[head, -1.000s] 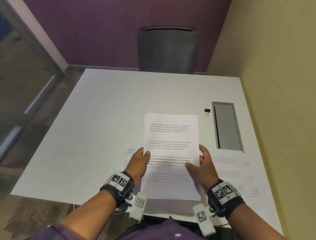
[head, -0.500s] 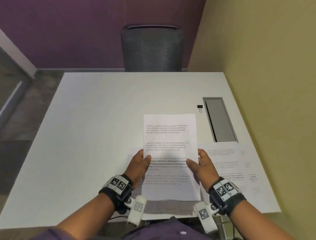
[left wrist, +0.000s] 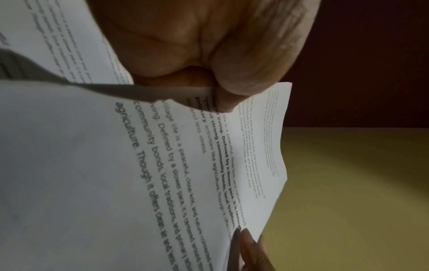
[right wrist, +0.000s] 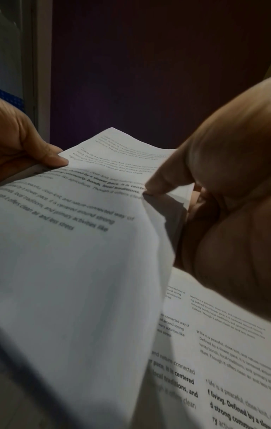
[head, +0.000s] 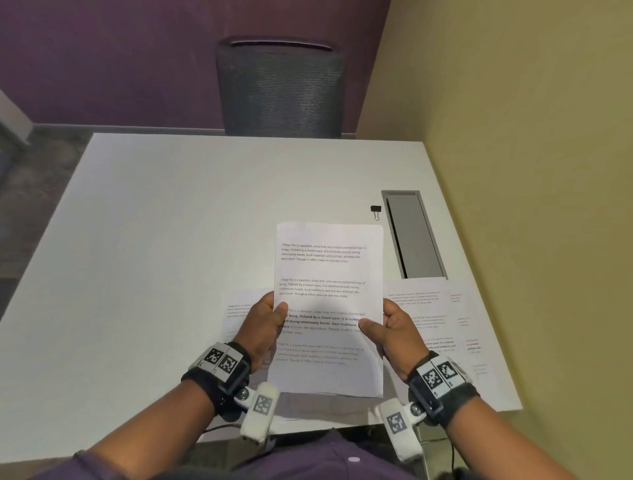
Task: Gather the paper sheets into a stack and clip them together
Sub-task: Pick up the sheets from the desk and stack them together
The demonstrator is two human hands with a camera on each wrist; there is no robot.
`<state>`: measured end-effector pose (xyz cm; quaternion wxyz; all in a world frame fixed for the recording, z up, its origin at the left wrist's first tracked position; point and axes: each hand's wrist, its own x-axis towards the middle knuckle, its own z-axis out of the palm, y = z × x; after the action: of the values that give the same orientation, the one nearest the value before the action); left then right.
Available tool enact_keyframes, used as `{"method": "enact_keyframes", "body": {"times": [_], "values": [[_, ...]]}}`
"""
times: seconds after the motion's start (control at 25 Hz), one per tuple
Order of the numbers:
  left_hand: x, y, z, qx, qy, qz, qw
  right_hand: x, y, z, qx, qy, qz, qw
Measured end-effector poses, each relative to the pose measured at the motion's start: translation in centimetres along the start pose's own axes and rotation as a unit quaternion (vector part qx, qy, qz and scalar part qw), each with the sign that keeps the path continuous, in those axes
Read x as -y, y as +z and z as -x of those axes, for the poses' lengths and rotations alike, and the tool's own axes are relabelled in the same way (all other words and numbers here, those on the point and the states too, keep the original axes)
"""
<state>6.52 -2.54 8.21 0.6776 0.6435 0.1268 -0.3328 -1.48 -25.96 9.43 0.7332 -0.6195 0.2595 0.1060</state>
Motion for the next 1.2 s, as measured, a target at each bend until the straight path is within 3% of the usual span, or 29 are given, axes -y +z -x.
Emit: {"method": "enact_keyframes", "body": {"times": [0.2, 0.36, 0.56, 0.76, 0.92, 1.0, 1.12, 1.2], "values": [[-1.5, 3.0, -0.7, -0.072, 0.004, 0.114, 0.991, 0.2, -3.3, 0.2, 0.057, 0.089, -0.200, 0.974], [-2.7, 6.6, -1.3, -0.118, 0.015, 0.230, 0.966, 0.5, -5.1, 0.5, 0.112, 0.085, -0.312, 0.940], [-3.4, 12.4, -0.9, -0.160, 0.064, 0.233, 0.957, 0.7, -5.2, -0.8, 0.036, 0.091, -0.314, 0.944], [-3.1, 11.8, 0.3, -0.193, 0.092, 0.162, 0.963, 2.3, -8.4, -2.7, 0.051, 0.045, -0.192, 0.979], [-5.2, 6.5, 2.4, -0.285, 0.137, 0.141, 0.938, 3.4, -10.9, -3.1, 0.099, 0.012, -0.058, 0.993], [-5.4, 2.8, 2.7, -0.317, 0.163, 0.052, 0.933, 3.6, -11.8, -3.1, 0.107, 0.018, -0.018, 0.994], [-4.6, 0.1, 2.5, -0.224, 0.141, -0.147, 0.953, 3.0, -12.3, -3.2, 0.113, 0.001, 0.060, 0.992], [-3.8, 0.0, 2.3, -0.155, 0.107, -0.159, 0.969, 2.6, -11.5, -3.1, 0.127, -0.019, 0.157, 0.979]]}}
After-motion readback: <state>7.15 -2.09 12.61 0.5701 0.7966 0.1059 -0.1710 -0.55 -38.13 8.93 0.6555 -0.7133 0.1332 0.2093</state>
